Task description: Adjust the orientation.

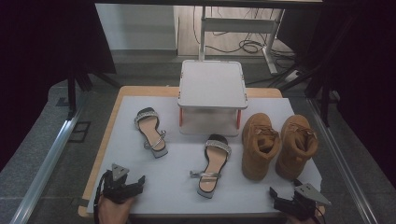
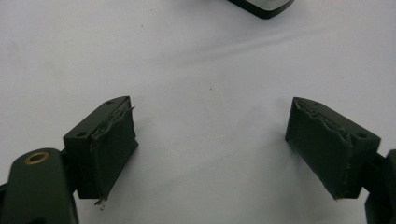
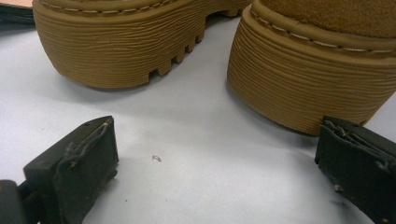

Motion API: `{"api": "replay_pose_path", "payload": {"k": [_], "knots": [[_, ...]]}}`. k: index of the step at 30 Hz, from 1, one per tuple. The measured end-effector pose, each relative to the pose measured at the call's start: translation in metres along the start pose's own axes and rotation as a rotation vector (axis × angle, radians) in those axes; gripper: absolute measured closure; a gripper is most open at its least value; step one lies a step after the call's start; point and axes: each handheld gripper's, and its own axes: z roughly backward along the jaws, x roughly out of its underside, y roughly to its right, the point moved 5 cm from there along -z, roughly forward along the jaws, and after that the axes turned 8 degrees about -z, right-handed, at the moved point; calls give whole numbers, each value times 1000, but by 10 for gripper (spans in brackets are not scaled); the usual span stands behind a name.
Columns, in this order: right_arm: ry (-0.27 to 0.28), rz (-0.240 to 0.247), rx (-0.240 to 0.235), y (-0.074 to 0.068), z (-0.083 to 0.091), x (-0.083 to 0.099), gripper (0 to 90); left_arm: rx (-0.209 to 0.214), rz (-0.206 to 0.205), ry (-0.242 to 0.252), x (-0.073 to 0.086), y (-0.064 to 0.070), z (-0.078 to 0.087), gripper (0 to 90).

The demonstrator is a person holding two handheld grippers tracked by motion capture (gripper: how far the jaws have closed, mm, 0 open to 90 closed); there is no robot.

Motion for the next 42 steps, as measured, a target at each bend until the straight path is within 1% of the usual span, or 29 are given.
{"api": "replay_pose_path", "payload": {"k": [15,26,28,29,36,37,38,41,42], "knots": [[2,0,-1,0,0,0,0,6,4,0,0,0,0,148],[5,0,-3,0,0,0,0,11,3,3,0,-1,1,161],[6,0,-3,0,0,0,0,13,5,6,1,-2,1,181],[7,1,-3,0,0,0,0,7,14,10,1,-3,2,204],[8,2,-4,0,0,0,0,-1,11,9,1,-5,4,287],[8,2,-4,0,0,0,0,2,7,10,1,-5,5,287],[9,2,-4,0,0,1,0,13,-4,9,0,-4,6,348],[9,2,-4,0,0,1,0,34,-16,9,-1,-2,7,393],[9,2,-4,0,0,1,0,34,-16,9,-1,-2,7,423]]}}
